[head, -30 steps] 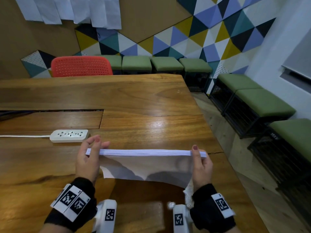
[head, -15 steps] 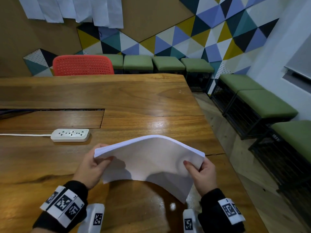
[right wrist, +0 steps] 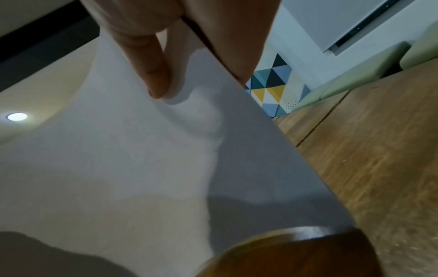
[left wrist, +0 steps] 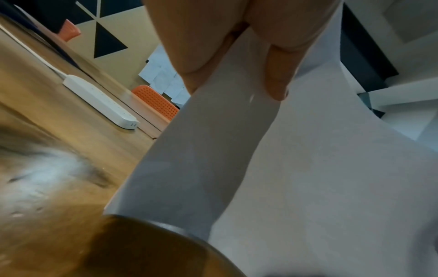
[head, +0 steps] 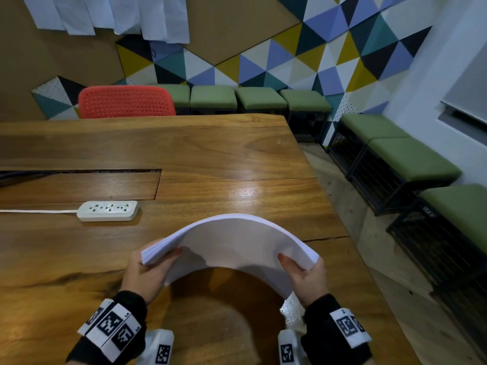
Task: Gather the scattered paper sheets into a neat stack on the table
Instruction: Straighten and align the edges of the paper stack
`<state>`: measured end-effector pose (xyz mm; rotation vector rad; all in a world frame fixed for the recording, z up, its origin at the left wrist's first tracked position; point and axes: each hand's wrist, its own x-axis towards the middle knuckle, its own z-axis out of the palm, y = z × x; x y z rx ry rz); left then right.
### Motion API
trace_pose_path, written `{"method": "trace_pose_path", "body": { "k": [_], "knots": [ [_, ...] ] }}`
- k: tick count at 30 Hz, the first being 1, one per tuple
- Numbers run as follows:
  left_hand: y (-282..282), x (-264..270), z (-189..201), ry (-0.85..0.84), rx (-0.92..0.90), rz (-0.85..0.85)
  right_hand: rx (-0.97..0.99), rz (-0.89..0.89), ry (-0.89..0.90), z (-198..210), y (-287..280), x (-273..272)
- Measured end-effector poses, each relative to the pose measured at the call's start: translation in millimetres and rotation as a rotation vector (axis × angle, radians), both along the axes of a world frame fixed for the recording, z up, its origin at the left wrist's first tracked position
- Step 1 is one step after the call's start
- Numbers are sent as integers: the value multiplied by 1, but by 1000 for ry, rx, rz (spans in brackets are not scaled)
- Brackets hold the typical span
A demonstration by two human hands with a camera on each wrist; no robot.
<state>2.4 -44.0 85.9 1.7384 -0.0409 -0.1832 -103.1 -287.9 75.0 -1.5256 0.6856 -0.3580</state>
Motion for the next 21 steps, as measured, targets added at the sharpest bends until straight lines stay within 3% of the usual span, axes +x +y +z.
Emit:
{"method": "trace_pose_path", "body": {
  "k": [4, 11, 15, 18, 21],
  "knots": [
    [0, -3, -4, 106, -22, 22, 44, -35, 103, -17, -2, 2],
    [4, -1, -11, 167, -33, 56, 7, -42, 85, -18, -5, 0],
    [5, -4, 5, -31, -73, -34, -109, 65, -155, -2, -6, -4],
    [4, -2, 13, -178, -204, 64, -120, -49, -308, 8, -5, 0],
    [-3, 3, 14, -176, -219, 187, -177, -158, -315, 10, -2, 5]
  ]
}}
